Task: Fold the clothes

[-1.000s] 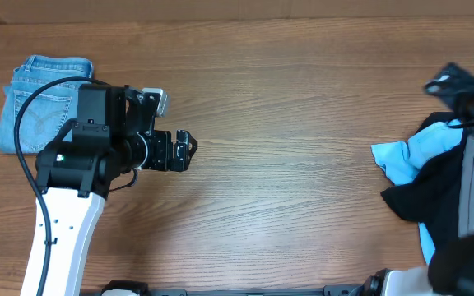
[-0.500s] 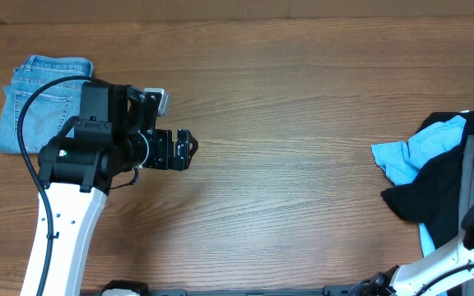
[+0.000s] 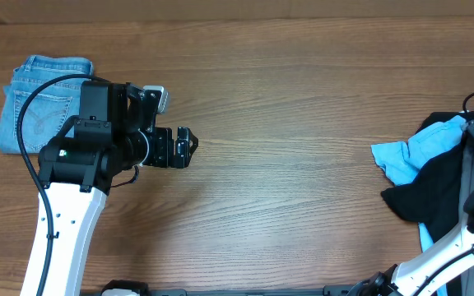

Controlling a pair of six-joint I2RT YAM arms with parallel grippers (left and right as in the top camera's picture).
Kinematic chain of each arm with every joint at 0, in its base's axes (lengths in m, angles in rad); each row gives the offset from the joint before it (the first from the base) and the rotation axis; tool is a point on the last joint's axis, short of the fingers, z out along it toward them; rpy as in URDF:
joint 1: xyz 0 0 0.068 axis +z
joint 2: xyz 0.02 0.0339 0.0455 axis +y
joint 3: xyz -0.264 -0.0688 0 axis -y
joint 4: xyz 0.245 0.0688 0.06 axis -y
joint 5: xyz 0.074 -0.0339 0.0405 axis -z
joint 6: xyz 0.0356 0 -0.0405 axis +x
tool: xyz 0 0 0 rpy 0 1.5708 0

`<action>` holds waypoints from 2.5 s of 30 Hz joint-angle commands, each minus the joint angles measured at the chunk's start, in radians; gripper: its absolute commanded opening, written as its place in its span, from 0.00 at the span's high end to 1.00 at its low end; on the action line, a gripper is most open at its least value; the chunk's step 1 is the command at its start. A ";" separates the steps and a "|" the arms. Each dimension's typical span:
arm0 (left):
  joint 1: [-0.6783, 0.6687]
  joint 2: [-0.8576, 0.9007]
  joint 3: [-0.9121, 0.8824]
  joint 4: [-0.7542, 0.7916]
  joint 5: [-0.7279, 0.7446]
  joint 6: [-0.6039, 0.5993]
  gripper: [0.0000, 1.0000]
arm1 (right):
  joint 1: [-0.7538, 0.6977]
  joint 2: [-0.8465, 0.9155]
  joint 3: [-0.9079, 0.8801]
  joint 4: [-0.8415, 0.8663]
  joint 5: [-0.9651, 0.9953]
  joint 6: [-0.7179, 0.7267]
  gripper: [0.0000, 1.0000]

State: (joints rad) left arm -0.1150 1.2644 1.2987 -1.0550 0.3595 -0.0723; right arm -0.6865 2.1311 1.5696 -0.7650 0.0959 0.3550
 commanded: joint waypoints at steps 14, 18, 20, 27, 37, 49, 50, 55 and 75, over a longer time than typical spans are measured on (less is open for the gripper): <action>0.008 0.005 0.022 -0.019 0.000 -0.007 0.00 | -0.001 -0.195 0.037 -0.027 -0.021 0.081 0.96; 0.008 0.005 0.022 -0.021 0.000 -0.007 0.00 | 0.005 -0.354 0.043 -0.017 -0.126 0.081 0.96; 0.008 0.005 0.023 -0.023 -0.002 -0.006 0.00 | 0.017 -0.423 0.043 -0.014 -0.217 0.080 0.96; 0.017 -0.018 0.070 -0.059 -0.028 -0.011 0.00 | 0.190 -0.578 0.043 -0.039 -0.412 0.053 0.96; 0.052 -0.071 0.355 -0.242 -0.182 -0.010 0.00 | 0.782 -0.518 0.033 -0.094 -0.322 0.066 0.96; 0.051 -0.137 0.502 -0.298 -0.256 -0.010 0.00 | 1.349 -0.358 0.034 -0.100 -0.113 0.095 0.35; 0.051 -0.137 0.502 -0.303 -0.256 -0.010 0.00 | 1.351 -0.366 0.034 -0.113 -0.073 0.128 0.34; 0.049 -0.096 0.501 -0.316 -0.167 -0.010 0.11 | 1.236 -0.445 0.035 -0.187 0.005 0.174 0.34; -0.283 0.749 0.482 -0.066 -0.008 0.165 0.96 | 0.784 -0.953 0.036 -0.324 -0.143 0.143 0.31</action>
State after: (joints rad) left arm -0.3592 1.8984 1.7821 -1.1347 0.3923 0.0570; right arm 0.0986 1.1877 1.5917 -1.0721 -0.0299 0.5030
